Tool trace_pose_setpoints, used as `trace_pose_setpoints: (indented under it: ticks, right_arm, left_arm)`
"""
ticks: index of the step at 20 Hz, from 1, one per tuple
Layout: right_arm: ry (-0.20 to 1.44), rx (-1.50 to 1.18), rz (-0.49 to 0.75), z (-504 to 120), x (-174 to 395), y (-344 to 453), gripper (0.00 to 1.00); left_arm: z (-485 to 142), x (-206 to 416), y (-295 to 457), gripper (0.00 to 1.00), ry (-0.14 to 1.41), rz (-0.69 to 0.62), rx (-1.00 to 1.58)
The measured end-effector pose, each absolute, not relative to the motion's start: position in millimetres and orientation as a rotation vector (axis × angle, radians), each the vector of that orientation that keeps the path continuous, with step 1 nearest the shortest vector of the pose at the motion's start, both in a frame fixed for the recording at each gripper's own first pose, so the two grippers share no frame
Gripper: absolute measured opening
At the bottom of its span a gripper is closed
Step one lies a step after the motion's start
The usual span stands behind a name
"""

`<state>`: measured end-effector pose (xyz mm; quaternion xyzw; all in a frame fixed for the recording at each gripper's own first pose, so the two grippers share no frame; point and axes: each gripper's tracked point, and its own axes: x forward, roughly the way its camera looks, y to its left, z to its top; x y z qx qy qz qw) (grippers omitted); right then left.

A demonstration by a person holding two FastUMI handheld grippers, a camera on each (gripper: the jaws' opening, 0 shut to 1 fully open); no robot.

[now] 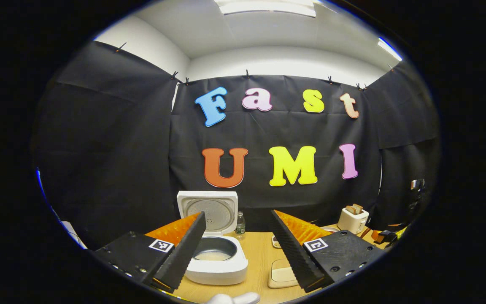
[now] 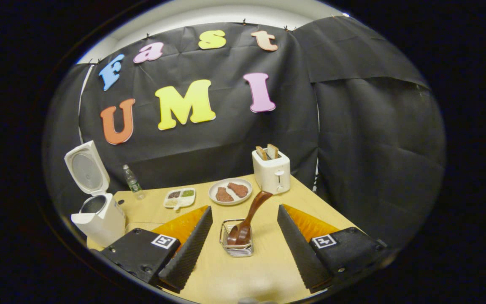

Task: Close the left gripper, press the button to open the rice cooker; take a wooden spoon from the chopstick holder with the right hand, scoop a spoonful of rice and pour it into the rice cooker, then put the wooden spoon back into the chopstick holder.

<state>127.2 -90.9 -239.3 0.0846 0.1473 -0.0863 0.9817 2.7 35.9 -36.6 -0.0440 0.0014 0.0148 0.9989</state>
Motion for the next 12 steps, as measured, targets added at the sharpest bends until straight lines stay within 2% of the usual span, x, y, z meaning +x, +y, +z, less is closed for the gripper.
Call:
trace_pose_setpoints:
  ticks: [12]
  right_arm:
    - [0.41, 0.263, -0.184, -333, 254, -119, 1.0]
  left_arm:
    - [-46, 9, 41, 0.96, 0.066, 0.112, -0.072]
